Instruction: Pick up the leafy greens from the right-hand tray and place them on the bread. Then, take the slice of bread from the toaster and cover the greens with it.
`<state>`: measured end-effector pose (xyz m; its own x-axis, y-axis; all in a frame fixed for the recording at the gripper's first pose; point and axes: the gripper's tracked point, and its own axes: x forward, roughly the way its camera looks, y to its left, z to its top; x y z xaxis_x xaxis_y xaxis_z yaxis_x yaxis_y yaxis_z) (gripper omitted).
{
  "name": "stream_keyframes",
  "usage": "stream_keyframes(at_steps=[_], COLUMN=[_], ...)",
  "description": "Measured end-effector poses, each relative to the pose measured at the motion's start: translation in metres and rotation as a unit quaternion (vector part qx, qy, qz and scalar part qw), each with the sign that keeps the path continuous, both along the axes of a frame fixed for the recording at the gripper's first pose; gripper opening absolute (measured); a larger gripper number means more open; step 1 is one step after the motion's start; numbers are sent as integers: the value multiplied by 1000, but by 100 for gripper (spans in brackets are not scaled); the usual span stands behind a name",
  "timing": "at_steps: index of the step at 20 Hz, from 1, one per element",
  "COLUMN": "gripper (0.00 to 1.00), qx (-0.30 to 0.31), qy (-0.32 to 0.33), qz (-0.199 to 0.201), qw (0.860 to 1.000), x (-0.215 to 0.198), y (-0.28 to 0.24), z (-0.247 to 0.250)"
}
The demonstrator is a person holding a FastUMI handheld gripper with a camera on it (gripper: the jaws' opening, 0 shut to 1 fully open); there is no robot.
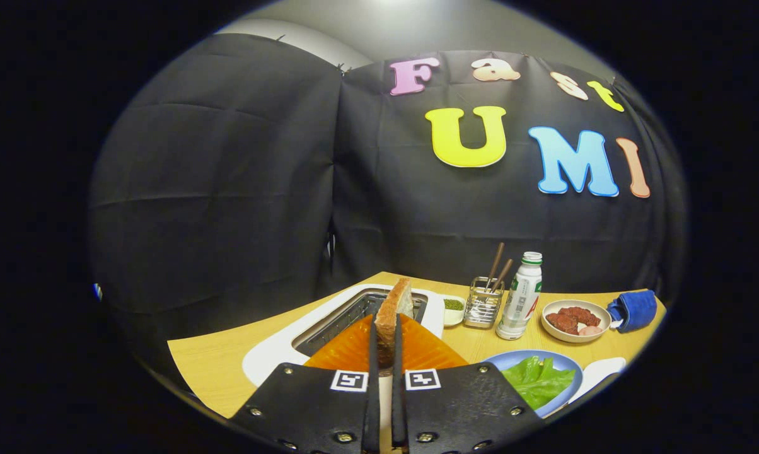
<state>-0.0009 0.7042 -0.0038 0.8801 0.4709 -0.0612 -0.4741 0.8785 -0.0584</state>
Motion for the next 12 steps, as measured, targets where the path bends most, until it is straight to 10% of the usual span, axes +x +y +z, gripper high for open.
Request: stream_keyframes(at_steps=[12], gripper=[4], qx=[37], qy=[-25], qz=[14], qw=[999], x=[-11], y=[-10], z=[41])
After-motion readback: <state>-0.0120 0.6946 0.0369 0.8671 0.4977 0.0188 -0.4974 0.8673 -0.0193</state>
